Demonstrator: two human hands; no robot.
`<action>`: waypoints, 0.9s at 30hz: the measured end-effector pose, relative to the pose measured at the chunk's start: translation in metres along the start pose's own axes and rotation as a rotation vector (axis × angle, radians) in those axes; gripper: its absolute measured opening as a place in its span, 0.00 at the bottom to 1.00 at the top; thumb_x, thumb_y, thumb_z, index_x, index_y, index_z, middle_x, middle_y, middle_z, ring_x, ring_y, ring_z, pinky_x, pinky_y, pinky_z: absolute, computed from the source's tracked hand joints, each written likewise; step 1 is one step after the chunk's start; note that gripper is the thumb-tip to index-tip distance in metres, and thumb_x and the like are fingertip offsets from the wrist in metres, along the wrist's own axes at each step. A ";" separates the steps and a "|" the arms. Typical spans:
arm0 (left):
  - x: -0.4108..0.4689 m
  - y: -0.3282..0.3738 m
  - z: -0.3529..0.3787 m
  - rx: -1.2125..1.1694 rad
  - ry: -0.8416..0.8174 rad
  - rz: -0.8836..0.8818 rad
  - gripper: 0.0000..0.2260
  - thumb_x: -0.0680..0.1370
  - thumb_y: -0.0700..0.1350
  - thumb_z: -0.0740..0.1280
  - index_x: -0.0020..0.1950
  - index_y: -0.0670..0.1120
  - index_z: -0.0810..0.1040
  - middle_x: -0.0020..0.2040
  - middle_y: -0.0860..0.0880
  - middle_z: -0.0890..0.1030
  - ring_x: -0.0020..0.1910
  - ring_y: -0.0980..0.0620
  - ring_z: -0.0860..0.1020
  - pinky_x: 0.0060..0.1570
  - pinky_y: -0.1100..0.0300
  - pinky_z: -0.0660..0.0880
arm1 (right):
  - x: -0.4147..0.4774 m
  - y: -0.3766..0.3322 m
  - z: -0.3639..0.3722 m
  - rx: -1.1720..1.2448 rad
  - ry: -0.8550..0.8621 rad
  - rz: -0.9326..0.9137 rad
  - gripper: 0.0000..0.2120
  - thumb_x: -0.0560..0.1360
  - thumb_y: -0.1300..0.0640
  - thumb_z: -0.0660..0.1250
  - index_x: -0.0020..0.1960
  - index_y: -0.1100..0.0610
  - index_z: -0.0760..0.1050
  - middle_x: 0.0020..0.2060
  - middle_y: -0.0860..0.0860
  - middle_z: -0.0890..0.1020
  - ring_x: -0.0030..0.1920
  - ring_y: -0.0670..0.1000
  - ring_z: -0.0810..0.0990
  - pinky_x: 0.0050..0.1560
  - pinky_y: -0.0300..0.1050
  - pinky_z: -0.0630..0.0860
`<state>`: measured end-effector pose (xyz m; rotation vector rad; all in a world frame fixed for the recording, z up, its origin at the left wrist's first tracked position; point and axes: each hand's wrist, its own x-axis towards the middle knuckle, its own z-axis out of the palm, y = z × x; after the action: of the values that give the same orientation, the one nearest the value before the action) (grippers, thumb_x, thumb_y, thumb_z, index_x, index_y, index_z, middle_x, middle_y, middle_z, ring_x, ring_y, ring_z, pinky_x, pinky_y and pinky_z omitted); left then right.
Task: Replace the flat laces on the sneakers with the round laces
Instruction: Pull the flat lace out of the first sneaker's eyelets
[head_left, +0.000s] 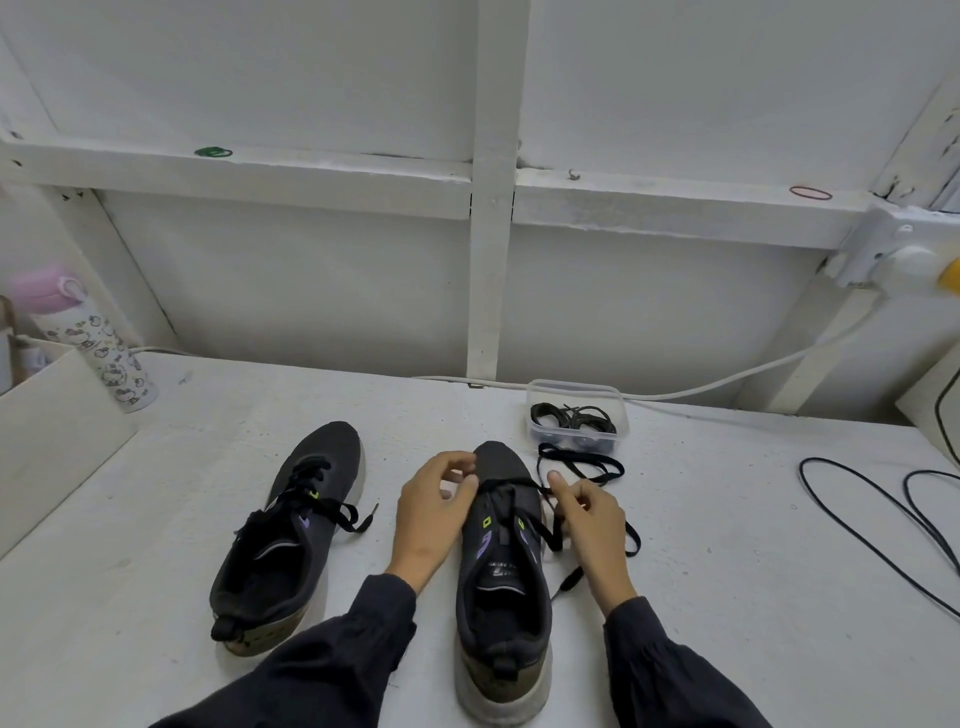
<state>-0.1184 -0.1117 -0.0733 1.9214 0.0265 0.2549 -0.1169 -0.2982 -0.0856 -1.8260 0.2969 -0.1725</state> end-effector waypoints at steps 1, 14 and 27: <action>-0.001 -0.004 -0.004 0.007 -0.022 -0.012 0.11 0.76 0.41 0.69 0.51 0.58 0.79 0.49 0.59 0.82 0.49 0.60 0.78 0.48 0.62 0.76 | -0.003 -0.001 -0.002 -0.017 0.039 -0.017 0.21 0.76 0.46 0.69 0.33 0.59 0.68 0.28 0.50 0.73 0.31 0.49 0.70 0.38 0.45 0.69; 0.003 -0.005 -0.017 0.361 -0.142 0.245 0.07 0.75 0.55 0.64 0.46 0.56 0.80 0.47 0.62 0.80 0.48 0.61 0.77 0.48 0.59 0.76 | -0.051 -0.019 0.019 -0.018 -0.226 -0.086 0.23 0.69 0.44 0.69 0.63 0.45 0.72 0.59 0.40 0.74 0.62 0.41 0.72 0.62 0.36 0.68; 0.022 0.004 -0.007 0.025 -0.043 -0.117 0.04 0.79 0.51 0.66 0.48 0.52 0.74 0.38 0.51 0.83 0.40 0.51 0.81 0.49 0.46 0.79 | -0.056 -0.023 0.018 0.027 -0.213 0.000 0.32 0.64 0.42 0.66 0.67 0.47 0.73 0.67 0.45 0.74 0.68 0.44 0.71 0.71 0.49 0.67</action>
<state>-0.0983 -0.1035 -0.0638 1.9415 0.1141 0.1356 -0.1630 -0.2591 -0.0669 -1.8002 0.1440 0.0177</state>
